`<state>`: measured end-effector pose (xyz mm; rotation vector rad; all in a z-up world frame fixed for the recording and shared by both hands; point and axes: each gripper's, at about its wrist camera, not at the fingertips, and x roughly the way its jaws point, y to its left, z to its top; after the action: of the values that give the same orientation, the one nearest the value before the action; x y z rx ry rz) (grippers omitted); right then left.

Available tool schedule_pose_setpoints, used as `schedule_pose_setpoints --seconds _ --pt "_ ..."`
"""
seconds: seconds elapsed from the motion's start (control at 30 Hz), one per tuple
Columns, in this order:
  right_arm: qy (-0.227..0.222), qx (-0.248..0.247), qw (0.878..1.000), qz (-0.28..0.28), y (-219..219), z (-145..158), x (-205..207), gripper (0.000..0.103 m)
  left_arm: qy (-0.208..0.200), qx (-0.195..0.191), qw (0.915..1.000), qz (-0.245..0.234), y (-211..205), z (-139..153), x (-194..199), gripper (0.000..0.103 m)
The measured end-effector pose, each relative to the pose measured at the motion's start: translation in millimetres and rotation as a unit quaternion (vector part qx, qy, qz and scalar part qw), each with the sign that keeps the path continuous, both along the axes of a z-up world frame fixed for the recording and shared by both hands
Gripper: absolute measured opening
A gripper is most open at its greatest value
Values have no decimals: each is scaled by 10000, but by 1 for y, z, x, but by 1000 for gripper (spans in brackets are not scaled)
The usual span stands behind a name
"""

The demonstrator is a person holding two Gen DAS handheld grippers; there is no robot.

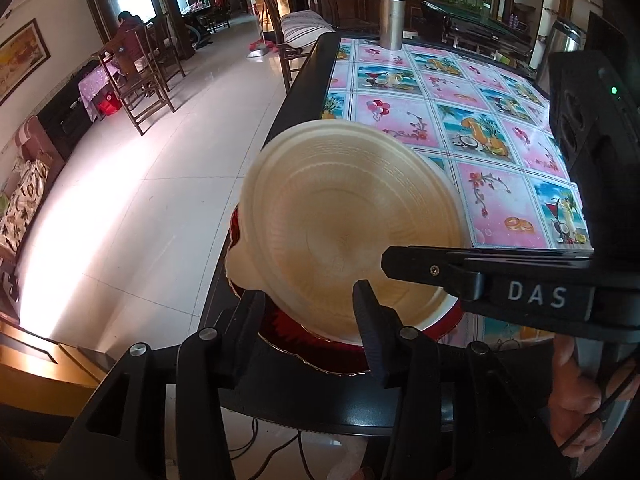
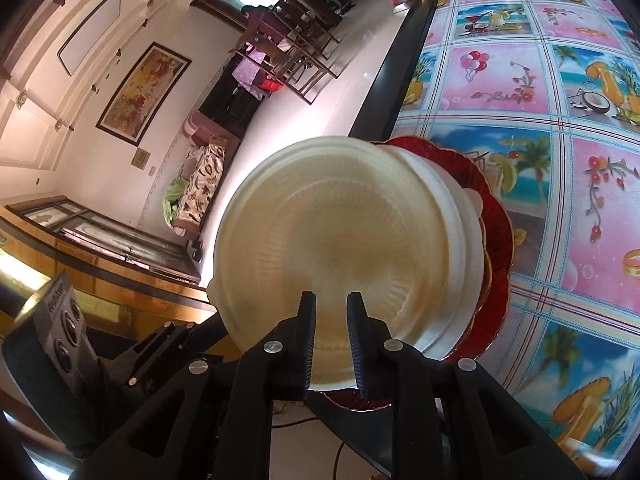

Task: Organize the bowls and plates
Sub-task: 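Lower the beige ribbed bowl onto the white bowls on the stack, then open both grippers and pull them back from the stack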

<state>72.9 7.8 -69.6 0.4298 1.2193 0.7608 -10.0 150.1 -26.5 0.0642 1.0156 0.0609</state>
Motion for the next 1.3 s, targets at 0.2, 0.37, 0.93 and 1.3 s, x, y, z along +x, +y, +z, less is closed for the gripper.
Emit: schedule_pose_setpoints --seconds 0.2,0.37,0.93,1.3 --pt "-90 -400 9992 -2 4 -5 -1 19 -281 -88 9995 138 18 22 -10 46" --pt "-154 -520 9985 -41 0 -2 -2 18 -561 -160 9973 457 42 40 -5 49" --pt "-147 -332 9993 -77 -14 5 -3 17 -168 140 9961 859 55 -9 53 52" --pt "-183 57 9988 -453 -51 19 7 20 -418 8 9956 835 49 16 38 52"
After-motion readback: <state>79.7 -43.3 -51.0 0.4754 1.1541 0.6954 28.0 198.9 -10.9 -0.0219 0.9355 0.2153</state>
